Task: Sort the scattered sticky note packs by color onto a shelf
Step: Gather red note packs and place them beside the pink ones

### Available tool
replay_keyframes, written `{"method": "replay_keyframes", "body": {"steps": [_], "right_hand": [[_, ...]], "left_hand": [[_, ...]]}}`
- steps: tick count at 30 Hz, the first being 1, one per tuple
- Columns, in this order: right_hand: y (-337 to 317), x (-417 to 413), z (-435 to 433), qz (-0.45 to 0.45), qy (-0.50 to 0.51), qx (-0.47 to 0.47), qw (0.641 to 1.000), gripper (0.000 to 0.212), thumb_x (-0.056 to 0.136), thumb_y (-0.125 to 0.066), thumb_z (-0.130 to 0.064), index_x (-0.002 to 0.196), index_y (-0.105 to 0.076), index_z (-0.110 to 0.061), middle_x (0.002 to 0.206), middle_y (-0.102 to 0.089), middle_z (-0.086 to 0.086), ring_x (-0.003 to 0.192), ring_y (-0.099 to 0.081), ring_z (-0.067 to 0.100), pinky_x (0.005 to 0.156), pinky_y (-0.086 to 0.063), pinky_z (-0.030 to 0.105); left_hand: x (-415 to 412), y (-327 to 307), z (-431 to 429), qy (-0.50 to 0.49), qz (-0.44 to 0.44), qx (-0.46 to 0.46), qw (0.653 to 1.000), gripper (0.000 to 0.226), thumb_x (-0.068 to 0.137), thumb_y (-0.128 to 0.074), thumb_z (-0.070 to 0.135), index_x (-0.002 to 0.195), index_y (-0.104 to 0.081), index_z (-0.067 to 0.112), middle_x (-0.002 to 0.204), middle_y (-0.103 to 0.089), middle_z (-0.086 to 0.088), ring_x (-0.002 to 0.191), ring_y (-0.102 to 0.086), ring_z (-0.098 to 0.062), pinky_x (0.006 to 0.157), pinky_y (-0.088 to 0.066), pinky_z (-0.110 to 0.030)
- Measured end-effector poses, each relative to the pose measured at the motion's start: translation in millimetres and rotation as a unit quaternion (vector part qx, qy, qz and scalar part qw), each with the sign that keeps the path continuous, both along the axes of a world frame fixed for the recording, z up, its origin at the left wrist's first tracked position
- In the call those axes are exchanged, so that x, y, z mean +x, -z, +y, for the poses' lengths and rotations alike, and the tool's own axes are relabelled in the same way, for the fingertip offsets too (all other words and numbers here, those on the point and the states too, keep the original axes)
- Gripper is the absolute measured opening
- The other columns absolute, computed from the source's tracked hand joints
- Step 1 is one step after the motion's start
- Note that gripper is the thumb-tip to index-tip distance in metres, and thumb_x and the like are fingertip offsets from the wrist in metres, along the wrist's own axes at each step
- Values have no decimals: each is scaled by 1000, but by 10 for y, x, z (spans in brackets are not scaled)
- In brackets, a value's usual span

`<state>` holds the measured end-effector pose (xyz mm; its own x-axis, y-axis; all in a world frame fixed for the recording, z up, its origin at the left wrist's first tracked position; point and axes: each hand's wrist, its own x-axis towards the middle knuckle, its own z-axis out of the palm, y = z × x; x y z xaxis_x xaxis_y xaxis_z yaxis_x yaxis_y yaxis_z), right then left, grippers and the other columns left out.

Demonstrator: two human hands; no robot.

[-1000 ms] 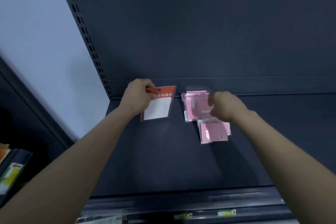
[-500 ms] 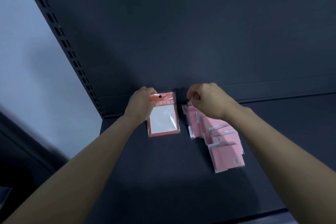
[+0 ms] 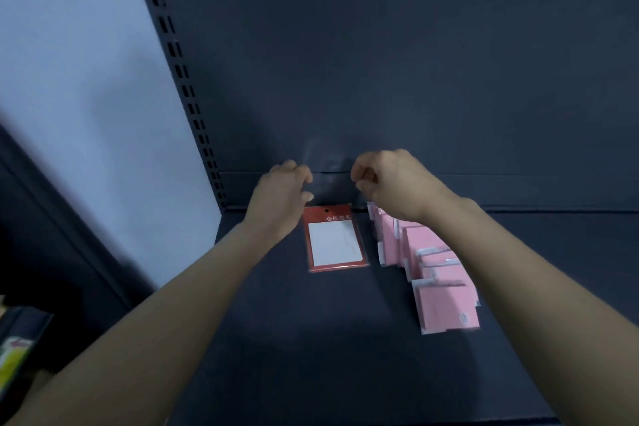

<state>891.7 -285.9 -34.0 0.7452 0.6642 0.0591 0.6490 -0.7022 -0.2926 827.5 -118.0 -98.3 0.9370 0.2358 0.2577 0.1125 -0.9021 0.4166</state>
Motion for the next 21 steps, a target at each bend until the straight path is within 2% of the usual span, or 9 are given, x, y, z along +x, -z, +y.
{"method": "replay_keyframes", "body": {"steps": [6,10,14,21], "right_hand": [[-327,-342,434,-54,-102,14,993,17,89,-50,-14,98,-64,-18,98,-67,8,92,-61,32,80,-53,41],[-547,-797,852,-66,-207,73,973,19,92,-48,-13,102,-64,-15,97,-67,3,91,-61,25,80,-52,39],[-650,-1405,1348,-35,-308,116,944,20,95,-47,-16,108,-63,-15,98,-66,1,90,-61,22,82,-53,39],[-753,-2653,2106,-17,-451,153,879,12,91,-52,-17,95,-64,-18,93,-65,1,90,-59,25,81,-51,39]], "left_hand": [[-775,-557,172,-72,-74,38,994,18,88,-55,7,105,-60,8,101,-58,-8,96,-55,-26,81,-46,-41],[-1536,-797,274,-161,-65,64,983,20,90,-53,10,108,-60,13,103,-59,-3,99,-55,-22,84,-46,-41],[-2415,-941,350,-271,-57,107,955,18,86,-54,9,102,-62,14,91,-55,1,94,-56,-24,79,-46,-40],[-3837,-1158,509,-434,-41,119,892,15,86,-56,9,99,-64,10,96,-62,-8,90,-57,-27,77,-47,-40]]}}
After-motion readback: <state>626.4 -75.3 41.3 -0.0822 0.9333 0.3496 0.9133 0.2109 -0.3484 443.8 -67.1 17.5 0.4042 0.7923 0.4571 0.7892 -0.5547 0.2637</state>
